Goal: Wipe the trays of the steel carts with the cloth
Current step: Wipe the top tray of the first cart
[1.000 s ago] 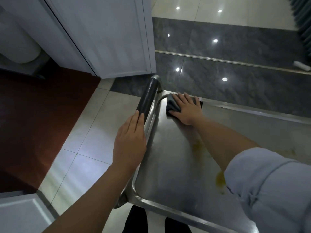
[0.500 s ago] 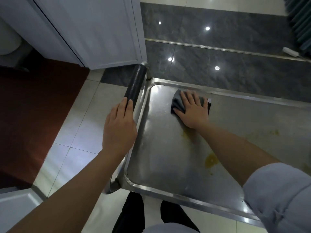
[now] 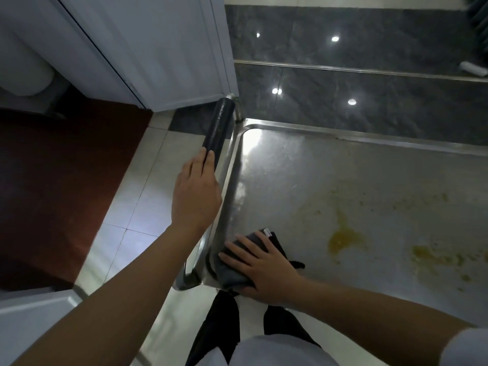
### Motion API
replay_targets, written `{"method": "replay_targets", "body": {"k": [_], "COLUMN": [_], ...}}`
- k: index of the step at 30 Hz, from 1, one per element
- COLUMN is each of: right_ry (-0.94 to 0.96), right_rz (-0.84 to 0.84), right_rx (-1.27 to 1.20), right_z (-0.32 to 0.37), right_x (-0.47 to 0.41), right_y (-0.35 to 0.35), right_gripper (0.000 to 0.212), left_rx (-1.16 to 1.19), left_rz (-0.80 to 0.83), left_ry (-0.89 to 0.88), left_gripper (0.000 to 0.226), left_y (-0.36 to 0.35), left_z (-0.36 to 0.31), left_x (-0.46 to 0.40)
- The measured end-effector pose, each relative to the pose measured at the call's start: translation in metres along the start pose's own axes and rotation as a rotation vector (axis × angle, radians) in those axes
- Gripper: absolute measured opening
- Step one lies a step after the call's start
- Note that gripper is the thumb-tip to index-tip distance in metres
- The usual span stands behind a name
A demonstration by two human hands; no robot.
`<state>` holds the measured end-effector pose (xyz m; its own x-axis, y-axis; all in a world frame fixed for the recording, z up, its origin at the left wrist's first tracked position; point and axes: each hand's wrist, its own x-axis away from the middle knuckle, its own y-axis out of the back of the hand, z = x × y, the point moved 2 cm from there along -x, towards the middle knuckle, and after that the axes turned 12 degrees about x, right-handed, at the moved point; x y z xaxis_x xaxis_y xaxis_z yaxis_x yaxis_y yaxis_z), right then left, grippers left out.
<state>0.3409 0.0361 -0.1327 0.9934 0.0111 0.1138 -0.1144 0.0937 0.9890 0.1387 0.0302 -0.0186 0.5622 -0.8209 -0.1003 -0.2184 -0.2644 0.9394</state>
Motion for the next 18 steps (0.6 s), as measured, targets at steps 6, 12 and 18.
{"method": "replay_targets", "body": {"k": [6, 12, 18], "right_ry": [0.313, -0.17, -0.81], "right_rz": [0.019, 0.033, 0.207], "right_rx": [0.082, 0.093, -0.156], "right_z": [-0.042, -0.176, -0.27], "right_x": [0.012, -0.032, -0.069], "right_y": [0.002, 0.024, 0.049], "right_gripper": [0.077, 0.085, 0.088], "left_rx": [0.003, -0.01, -0.03], "left_rz": [-0.002, -0.005, 0.007], "left_ry": [0.005, -0.005, 0.003], "left_gripper": [0.054, 0.054, 0.055], "left_y": [0.0, -0.003, -0.003], "left_z": [-0.001, 0.002, 0.001], "left_x": [0.0, -0.001, -0.001]}}
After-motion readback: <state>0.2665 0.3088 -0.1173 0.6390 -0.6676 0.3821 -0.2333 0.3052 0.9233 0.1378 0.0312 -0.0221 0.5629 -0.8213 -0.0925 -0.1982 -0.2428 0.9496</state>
